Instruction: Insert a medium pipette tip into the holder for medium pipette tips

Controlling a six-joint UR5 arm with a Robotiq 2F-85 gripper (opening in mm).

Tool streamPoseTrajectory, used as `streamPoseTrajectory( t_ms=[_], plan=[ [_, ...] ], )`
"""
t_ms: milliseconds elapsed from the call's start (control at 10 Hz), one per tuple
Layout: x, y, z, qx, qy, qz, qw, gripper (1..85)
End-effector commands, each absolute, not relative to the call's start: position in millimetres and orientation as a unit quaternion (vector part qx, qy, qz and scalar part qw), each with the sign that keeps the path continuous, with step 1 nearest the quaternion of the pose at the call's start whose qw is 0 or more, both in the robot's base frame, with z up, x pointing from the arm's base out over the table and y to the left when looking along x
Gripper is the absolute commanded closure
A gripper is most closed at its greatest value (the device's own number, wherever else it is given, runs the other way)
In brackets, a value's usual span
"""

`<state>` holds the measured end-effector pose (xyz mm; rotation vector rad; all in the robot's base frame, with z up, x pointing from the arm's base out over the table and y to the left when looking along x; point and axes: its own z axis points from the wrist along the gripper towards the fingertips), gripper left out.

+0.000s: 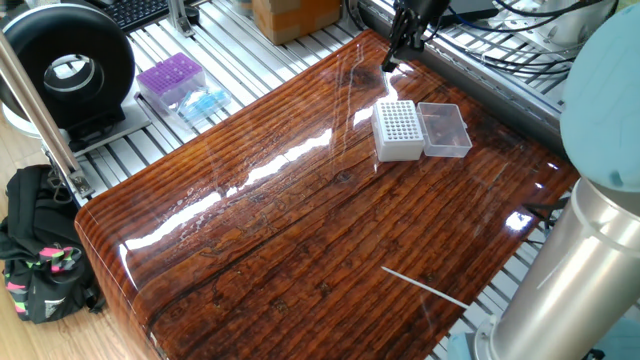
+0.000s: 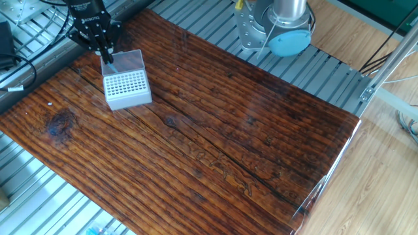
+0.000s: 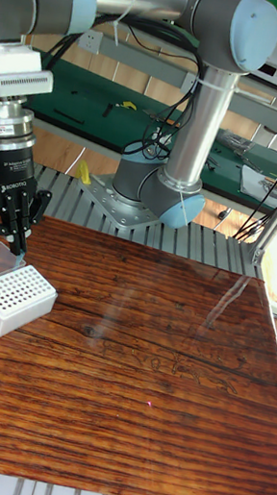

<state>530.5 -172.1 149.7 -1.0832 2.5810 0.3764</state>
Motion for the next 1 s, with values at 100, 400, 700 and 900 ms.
streamPoseTrajectory(
  t_ms=[100,400,700,900],
  plan=[
    [543,-155,151,-0.362,0.903,0.132,0.189,84.7],
    [545,-156,142,-0.365,0.901,0.130,0.194,84.7],
    [550,-154,141,-0.366,0.899,0.129,0.201,84.7],
    [552,-148,137,-0.363,0.899,0.137,0.204,84.7]
  ],
)
